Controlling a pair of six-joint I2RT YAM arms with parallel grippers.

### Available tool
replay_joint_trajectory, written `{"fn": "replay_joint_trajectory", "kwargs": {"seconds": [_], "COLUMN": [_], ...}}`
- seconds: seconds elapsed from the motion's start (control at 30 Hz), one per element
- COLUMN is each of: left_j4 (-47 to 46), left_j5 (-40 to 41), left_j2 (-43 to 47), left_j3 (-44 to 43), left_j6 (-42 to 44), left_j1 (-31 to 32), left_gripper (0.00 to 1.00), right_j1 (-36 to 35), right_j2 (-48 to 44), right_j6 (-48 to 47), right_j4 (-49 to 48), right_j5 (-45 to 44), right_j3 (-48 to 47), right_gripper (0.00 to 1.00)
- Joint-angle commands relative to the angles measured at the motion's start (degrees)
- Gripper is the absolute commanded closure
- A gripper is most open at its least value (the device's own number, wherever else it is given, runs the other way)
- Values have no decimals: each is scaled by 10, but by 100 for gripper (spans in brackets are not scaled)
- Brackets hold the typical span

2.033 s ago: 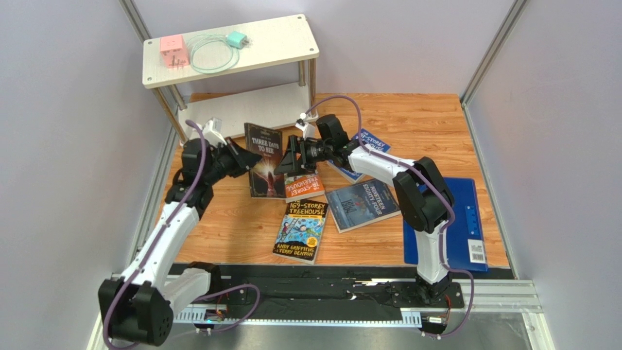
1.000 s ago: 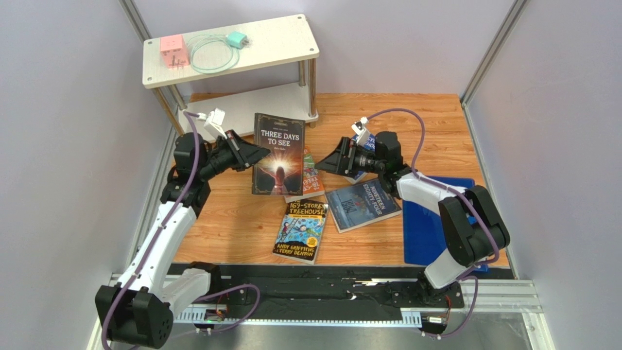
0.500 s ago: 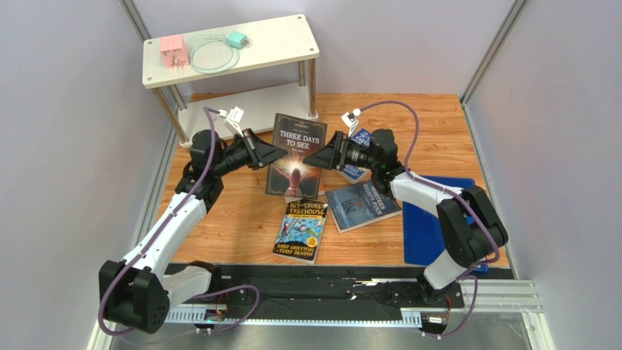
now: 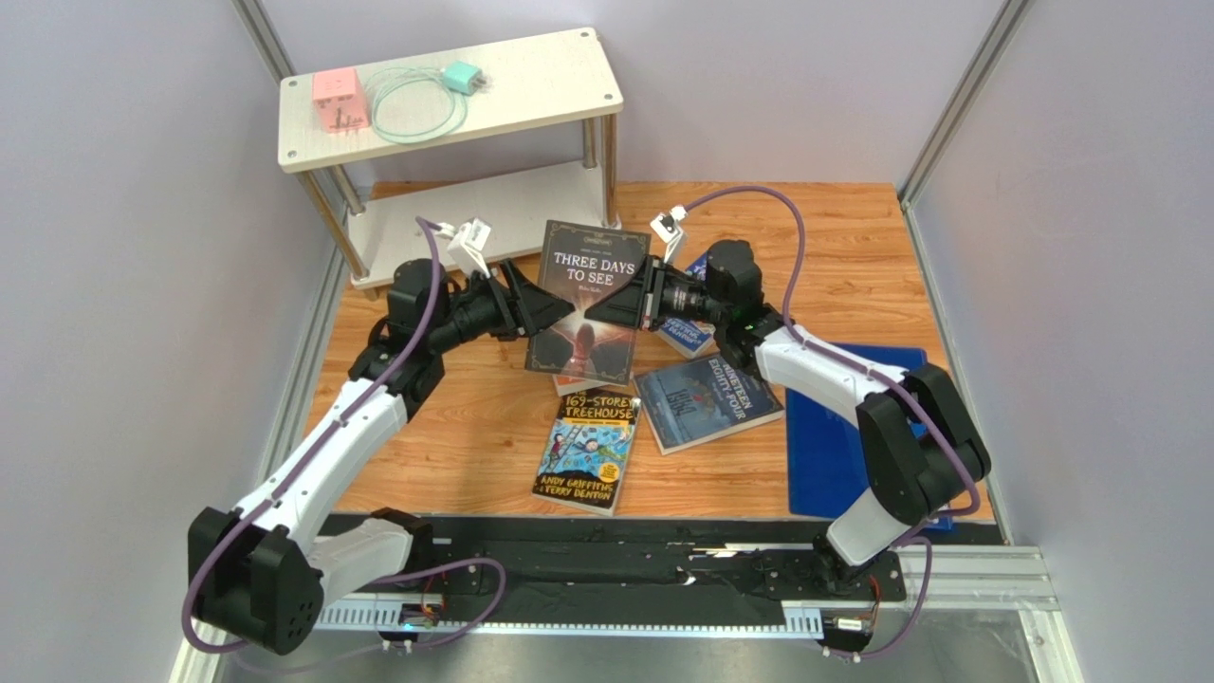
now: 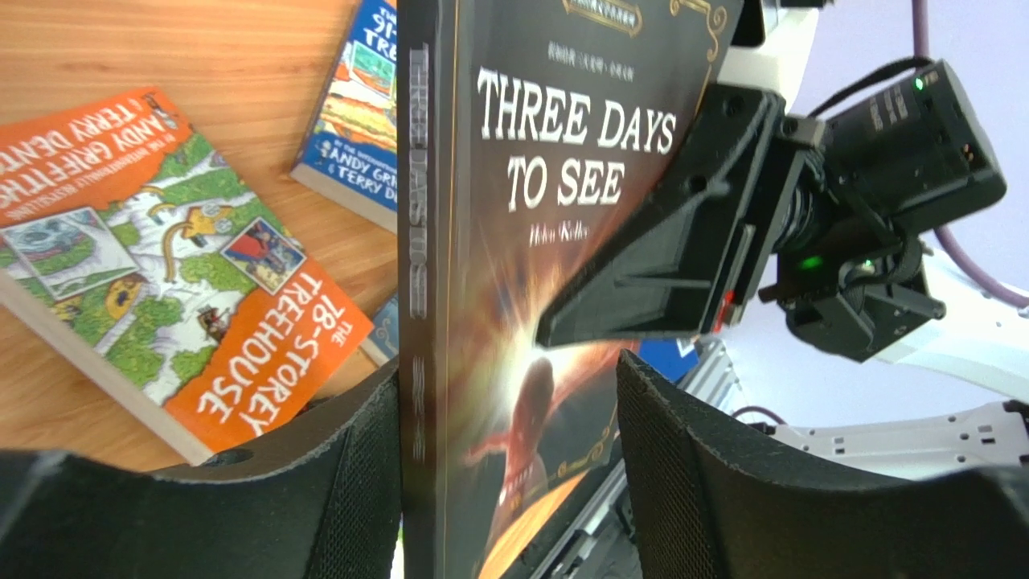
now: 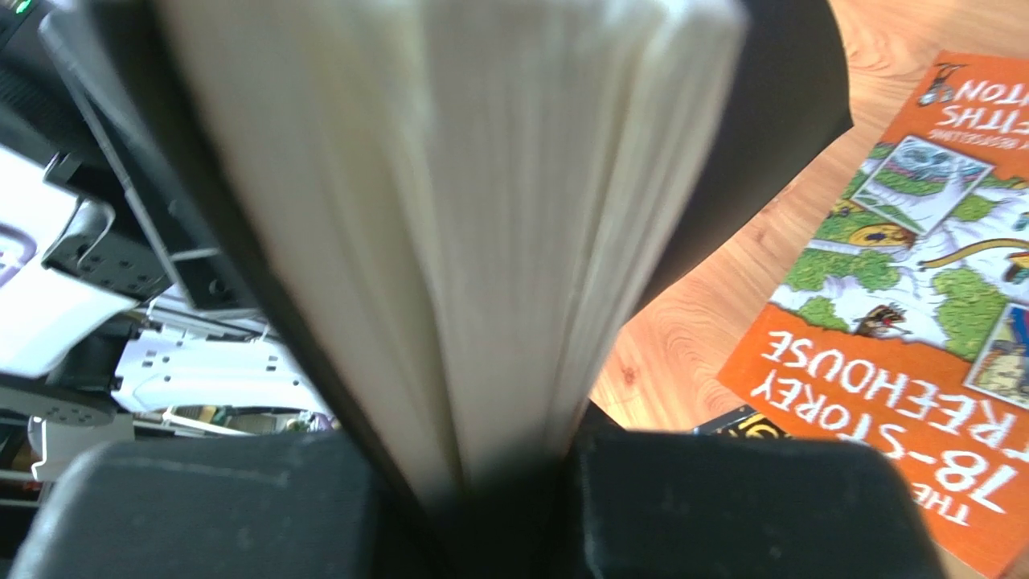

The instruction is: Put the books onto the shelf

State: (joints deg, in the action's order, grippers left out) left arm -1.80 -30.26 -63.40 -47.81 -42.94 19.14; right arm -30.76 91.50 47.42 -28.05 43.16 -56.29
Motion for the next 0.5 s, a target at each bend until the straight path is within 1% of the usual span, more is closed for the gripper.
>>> {"fn": "replay_joint_trajectory", "kwargs": {"seconds": [0.0, 0.07, 0.17, 0.23, 0.33, 0.37, 0.4, 0.47], "left_j4": [15, 4, -18, -27, -28, -26, -26, -39], "left_j5": [9, 8, 2, -11, -13, -5, -2, 3], "left_j2": [41, 52, 65, 67, 73, 78, 80, 87], "left_j3": [0, 19, 43, 51, 62, 66, 71, 76], "left_j6": [22, 14, -5, -18, -16, -16, -18, -20], "left_j1": [3, 3, 3, 4, 8, 8, 8, 8], "left_gripper": [34, 35, 39, 44, 58, 67, 72, 81], "right_j1": [12, 18, 20, 25, 27, 27, 28, 27], "right_j2": [-16, -8, 0, 3, 13, 17, 20, 30], "right_j6": [-22, -19, -13, -1, 20, 22, 28, 38], "right_j4": [-1, 0, -1, -7, -36, -38, -43, -50], "right_j5": [-20, -18, -16, -22, -19, -15, -11, -6], "right_j3": [-62, -78, -91, -96, -101, -104, -108, -115], "right_gripper": [100, 100, 100, 100, 100, 100, 100, 100]}}
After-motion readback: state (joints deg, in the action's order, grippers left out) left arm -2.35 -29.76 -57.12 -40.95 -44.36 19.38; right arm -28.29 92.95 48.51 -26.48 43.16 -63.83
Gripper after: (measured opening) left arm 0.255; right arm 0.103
